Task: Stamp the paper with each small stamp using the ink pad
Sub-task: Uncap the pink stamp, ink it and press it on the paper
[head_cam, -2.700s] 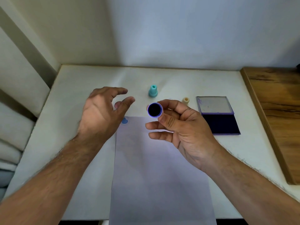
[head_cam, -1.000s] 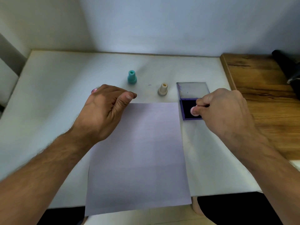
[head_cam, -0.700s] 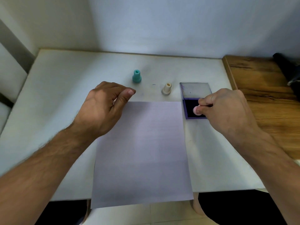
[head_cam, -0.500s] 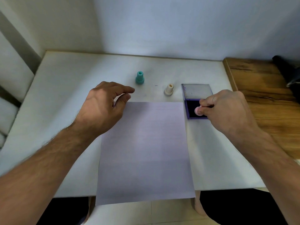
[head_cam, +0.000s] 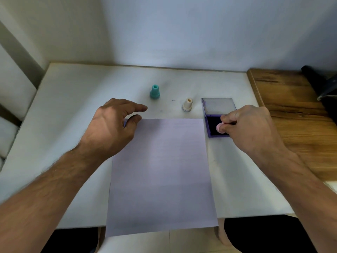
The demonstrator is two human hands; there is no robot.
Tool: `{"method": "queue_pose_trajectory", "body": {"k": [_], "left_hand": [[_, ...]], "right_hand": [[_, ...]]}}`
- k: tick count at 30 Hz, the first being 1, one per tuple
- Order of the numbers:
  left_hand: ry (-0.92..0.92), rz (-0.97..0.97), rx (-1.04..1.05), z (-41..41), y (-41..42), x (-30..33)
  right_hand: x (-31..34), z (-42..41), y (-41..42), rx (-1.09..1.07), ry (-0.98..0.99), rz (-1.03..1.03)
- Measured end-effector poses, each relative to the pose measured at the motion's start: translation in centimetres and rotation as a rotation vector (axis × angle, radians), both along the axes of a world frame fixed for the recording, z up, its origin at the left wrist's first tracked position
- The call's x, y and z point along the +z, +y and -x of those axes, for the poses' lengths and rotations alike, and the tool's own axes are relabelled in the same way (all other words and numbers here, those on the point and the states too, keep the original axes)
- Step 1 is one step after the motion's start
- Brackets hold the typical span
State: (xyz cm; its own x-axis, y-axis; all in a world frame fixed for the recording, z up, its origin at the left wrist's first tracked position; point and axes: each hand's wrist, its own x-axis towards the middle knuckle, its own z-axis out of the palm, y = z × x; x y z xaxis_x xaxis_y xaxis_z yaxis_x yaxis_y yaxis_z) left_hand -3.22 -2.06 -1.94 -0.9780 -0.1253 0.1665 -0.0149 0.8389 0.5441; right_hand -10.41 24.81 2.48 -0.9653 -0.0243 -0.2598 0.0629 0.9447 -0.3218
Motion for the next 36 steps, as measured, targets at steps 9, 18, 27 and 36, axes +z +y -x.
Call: {"method": "queue_pose_trajectory", "body": {"k": [9,18,27,36], "left_hand": [[-0.007,0.036,-0.004,-0.1,0.2,0.1],[-0.051,0.058,-0.015,-0.1,0.7,0.3],[-0.035,0.059,-0.008,-0.2,0.2,0.6],[-0.026,0.011,0.07,-1.0,-2.2,1.0]], "right_hand": [[-1.4,0.0,0.7,0.0,0.1,0.076],[-1.8,-0.7,1.0,-0.019,0.166,0.155],[-2.4,-0.6,1.3,-0.031,0.213,0.196],[-1.1,-2.9,-1.8,-0.199,0.377,0.511]]}}
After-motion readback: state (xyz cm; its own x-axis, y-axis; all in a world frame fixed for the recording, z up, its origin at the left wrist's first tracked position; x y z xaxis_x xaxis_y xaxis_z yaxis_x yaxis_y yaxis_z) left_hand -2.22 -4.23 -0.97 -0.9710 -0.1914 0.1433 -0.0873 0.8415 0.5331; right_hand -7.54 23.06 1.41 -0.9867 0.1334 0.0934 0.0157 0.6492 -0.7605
